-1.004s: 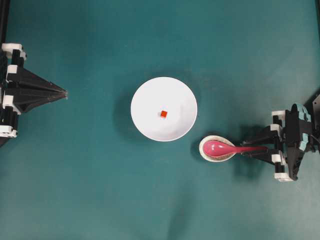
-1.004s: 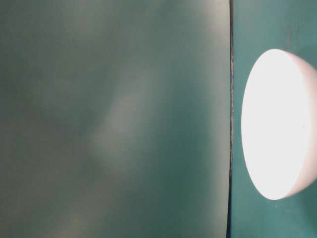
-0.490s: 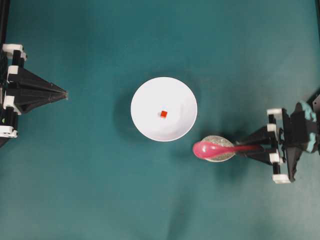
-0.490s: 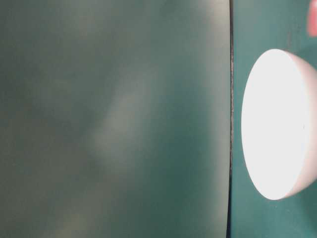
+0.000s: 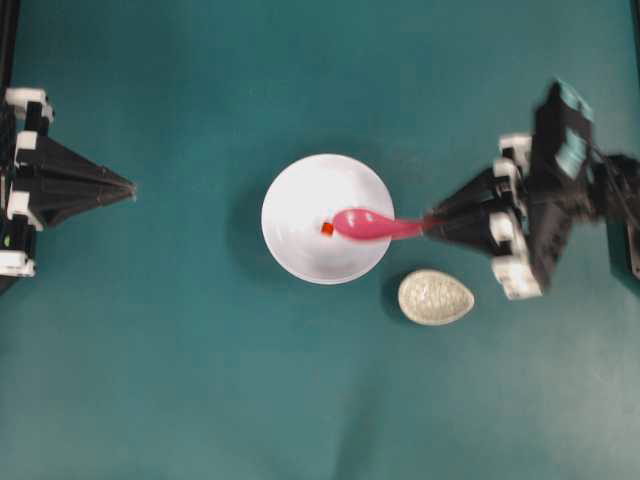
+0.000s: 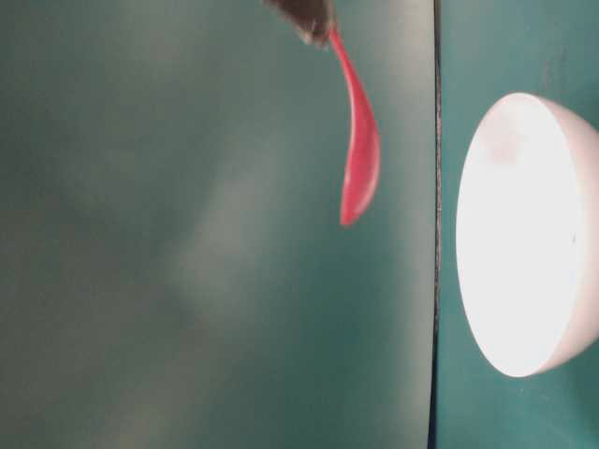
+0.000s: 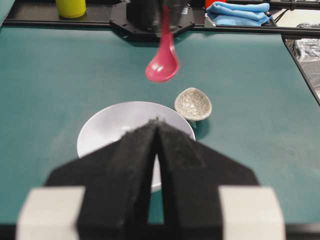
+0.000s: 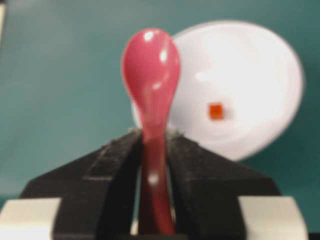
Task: Grip the spoon and scoop the red block from the bowl with right arm.
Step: 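Lift the spoon and carry it over the white bowl, then lower the spoon into the bowl and push it under the red cube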
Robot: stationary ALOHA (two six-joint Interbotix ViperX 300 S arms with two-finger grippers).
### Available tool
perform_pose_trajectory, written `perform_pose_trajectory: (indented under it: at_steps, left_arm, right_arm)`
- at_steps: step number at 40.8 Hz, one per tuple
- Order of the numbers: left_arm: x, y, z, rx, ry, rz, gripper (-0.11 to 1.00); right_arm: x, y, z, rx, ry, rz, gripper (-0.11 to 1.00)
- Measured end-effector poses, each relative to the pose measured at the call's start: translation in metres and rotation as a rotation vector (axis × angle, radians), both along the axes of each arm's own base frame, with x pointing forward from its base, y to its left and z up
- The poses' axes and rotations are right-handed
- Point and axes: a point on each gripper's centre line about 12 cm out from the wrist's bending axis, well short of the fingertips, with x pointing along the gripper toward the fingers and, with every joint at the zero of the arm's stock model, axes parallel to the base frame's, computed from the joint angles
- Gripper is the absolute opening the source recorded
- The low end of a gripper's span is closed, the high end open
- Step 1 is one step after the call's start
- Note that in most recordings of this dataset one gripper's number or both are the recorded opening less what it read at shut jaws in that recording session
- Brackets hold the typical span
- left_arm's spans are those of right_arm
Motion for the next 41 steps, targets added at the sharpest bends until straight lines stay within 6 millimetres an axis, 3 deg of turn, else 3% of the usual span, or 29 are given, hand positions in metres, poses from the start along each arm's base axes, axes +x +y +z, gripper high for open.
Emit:
perform_pose_trajectory:
  at_steps: [10,25,41]
  left_arm:
    - [0.000,0.000,0.000,0.000,0.002,0.000,0.00]
    - [0.000,0.000,0.000,-0.001,0.002,0.000,0.00]
    - [0.000,0.000,0.000,0.020,0.001,-0.001,0.00]
  right_arm:
    - [0.029,-0.030,0.018,0.101,0.206,0.075,0.24]
    - [0.070,-0.030,-0.005,0.130,0.473,0.230,0.24]
    - [0.070,-0.041,-0.019,0.027,0.607,0.231,0.24]
